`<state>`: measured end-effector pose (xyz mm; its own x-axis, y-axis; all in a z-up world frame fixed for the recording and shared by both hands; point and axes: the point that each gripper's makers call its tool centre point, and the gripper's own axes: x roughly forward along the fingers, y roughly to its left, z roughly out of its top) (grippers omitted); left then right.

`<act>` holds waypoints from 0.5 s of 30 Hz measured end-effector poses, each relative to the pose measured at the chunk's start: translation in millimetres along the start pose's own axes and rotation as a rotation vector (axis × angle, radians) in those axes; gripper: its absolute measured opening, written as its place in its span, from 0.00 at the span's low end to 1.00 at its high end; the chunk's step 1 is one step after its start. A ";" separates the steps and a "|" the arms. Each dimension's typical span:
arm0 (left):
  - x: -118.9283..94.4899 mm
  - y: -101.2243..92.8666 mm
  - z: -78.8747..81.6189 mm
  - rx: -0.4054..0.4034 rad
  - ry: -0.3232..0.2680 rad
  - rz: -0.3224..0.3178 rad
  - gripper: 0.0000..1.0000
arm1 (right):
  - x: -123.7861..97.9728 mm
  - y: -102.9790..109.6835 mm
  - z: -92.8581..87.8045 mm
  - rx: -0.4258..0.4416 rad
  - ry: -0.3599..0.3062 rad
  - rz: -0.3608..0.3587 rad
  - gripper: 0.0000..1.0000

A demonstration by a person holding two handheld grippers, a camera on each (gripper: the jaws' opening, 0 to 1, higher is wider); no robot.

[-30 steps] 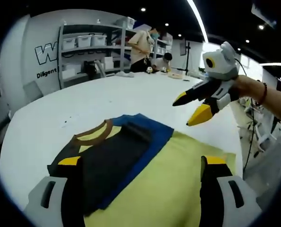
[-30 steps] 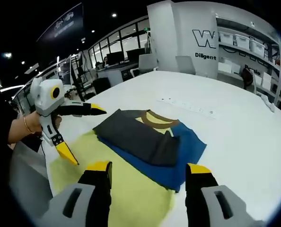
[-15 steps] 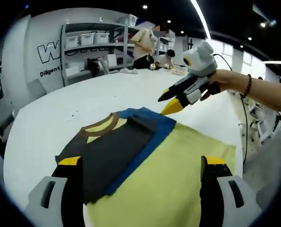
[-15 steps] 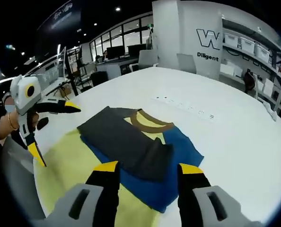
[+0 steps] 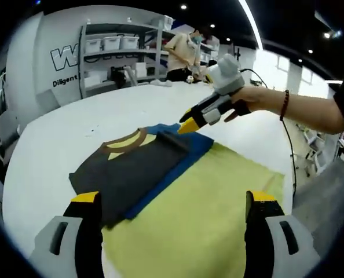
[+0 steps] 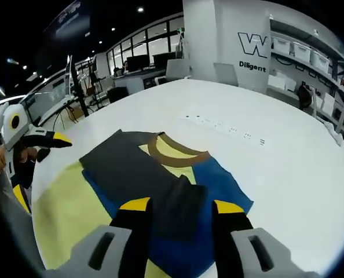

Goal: Fold the garment on the visible template until the final outline fits inside the template.

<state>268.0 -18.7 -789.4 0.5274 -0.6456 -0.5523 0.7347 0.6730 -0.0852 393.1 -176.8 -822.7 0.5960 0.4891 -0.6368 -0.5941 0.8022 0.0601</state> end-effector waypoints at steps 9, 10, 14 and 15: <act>-14.1 -0.1 -19.3 -0.030 0.030 0.020 0.99 | 22.5 -19.4 0.5 0.026 -0.001 -0.036 0.27; -15.0 0.3 -20.0 -0.032 0.027 0.024 0.99 | 25.1 -21.2 0.4 0.021 0.001 -0.039 0.26; -17.8 0.4 -23.6 -0.040 0.035 0.029 0.99 | 30.6 -24.8 -2.4 0.030 0.005 -0.044 0.26; -18.5 0.2 -24.3 -0.042 0.038 0.029 0.99 | 32.4 -24.6 -3.8 0.037 0.006 -0.042 0.26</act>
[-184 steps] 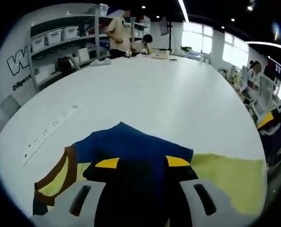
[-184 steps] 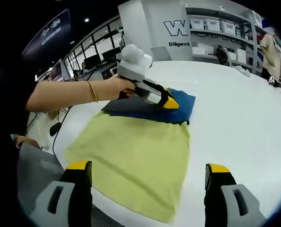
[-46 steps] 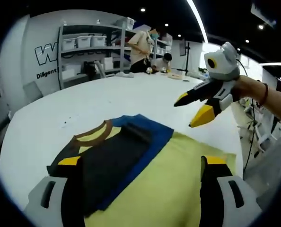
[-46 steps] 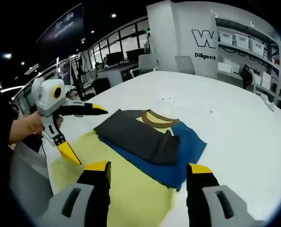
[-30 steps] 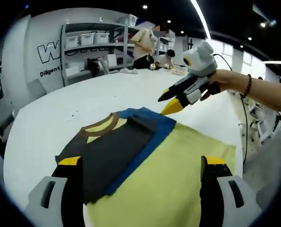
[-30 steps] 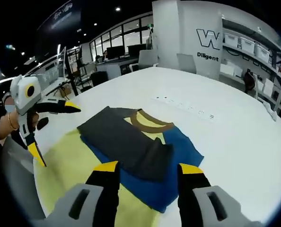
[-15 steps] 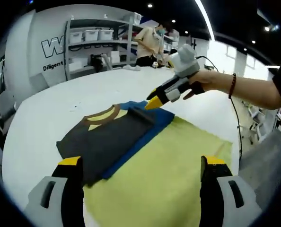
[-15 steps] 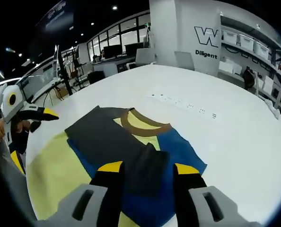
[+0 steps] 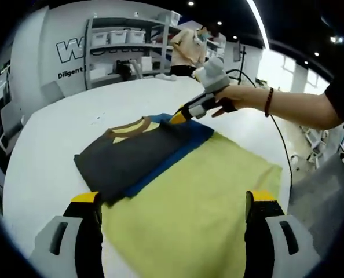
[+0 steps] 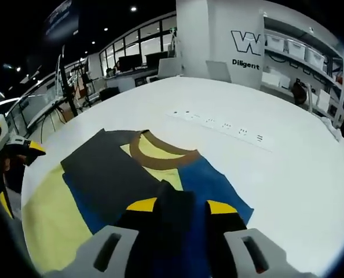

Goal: Fold the garment on the visible template until the final outline fits inside the template.

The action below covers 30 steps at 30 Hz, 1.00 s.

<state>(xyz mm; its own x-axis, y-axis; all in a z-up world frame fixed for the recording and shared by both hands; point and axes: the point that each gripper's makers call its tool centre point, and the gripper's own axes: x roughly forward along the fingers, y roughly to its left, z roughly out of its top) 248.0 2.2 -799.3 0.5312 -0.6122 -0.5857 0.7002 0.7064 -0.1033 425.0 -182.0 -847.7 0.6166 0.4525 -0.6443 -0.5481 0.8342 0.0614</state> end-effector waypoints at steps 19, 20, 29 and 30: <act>-7.9 0.6 -3.6 -0.025 -0.002 0.005 0.99 | 10.6 -6.5 -7.2 -0.005 0.024 -0.036 0.00; -8.3 0.7 -4.0 -0.027 -0.001 0.004 0.99 | 10.0 -6.7 -7.0 -0.003 0.024 -0.037 0.00; -11.6 -3.2 -3.0 -0.031 -0.008 -0.006 0.99 | -12.2 -7.7 -3.3 -0.036 0.015 -0.085 0.00; -12.1 -3.8 -3.8 -0.031 -0.006 -0.006 0.99 | -13.9 -9.2 -4.8 -0.042 0.022 -0.101 0.00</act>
<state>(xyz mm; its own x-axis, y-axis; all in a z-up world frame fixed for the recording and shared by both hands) 237.1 8.2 -794.8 0.5303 -0.6183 -0.5801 0.6883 0.7135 -0.1311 418.8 -197.4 -843.0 0.6571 0.3597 -0.6625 -0.5076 0.8609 -0.0360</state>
